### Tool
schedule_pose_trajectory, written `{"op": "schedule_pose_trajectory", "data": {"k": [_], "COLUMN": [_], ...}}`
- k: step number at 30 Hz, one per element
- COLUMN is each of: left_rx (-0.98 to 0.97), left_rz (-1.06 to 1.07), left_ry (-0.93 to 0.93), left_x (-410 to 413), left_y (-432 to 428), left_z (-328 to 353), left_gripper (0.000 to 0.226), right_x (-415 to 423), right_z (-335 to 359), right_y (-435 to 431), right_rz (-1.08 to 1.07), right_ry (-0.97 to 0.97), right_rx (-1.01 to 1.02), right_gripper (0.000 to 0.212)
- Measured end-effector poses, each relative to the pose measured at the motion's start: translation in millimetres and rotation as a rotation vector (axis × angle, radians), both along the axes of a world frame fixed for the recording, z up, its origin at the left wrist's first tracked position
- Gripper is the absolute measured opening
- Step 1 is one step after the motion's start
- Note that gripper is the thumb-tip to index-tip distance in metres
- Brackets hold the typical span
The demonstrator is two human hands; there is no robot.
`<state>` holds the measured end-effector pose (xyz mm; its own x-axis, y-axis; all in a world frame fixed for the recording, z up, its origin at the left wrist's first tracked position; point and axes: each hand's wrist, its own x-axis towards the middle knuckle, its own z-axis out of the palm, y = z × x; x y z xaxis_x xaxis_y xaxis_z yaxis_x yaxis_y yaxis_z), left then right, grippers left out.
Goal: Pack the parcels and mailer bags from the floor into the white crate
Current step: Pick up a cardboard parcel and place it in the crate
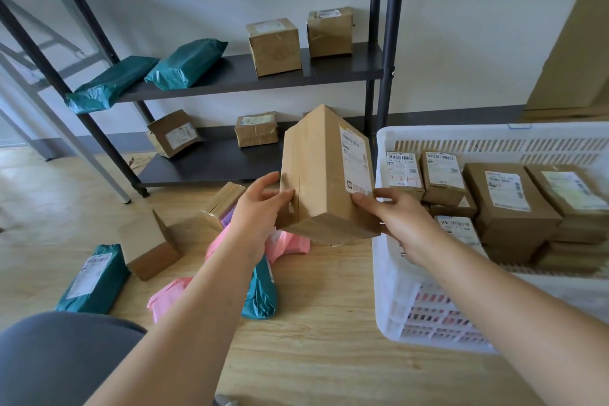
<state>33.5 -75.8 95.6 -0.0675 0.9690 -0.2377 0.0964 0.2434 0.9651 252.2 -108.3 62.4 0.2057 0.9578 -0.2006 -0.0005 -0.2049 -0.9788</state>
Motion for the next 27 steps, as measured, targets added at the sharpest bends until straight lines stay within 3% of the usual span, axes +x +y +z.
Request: {"op": "schedule_pose_trajectory", "data": {"k": [5, 8, 12, 15, 21, 27], "left_rx": [0.127, 0.176, 0.141, 0.152, 0.165, 0.075], "left_rz": [-0.041, -0.067, -0.194, -0.223, -0.374, -0.486], "left_ry": [0.087, 0.103, 0.079, 0.12, 0.102, 0.081], "left_x": [18, 38, 67, 89, 148, 211], "left_y": [-9, -12, -19, -15, 5, 18], "left_z": [14, 23, 23, 22, 29, 13], "left_gripper": [0.029, 0.03, 0.059, 0.088, 0.079, 0.075], "right_x": [12, 25, 49, 72, 127, 184], "right_z": [16, 23, 28, 30, 38, 40], "right_y": [-9, -13, -16, -16, -21, -22], "right_rz": [-0.034, -0.066, -0.102, -0.111, -0.225, -0.283], "right_ry": [0.02, 0.027, 0.004, -0.038, 0.107, 0.014], "right_rx": [0.059, 0.062, 0.077, 0.045, 0.033, -0.016], "right_gripper": [0.046, 0.045, 0.026, 0.039, 0.034, 0.04]}}
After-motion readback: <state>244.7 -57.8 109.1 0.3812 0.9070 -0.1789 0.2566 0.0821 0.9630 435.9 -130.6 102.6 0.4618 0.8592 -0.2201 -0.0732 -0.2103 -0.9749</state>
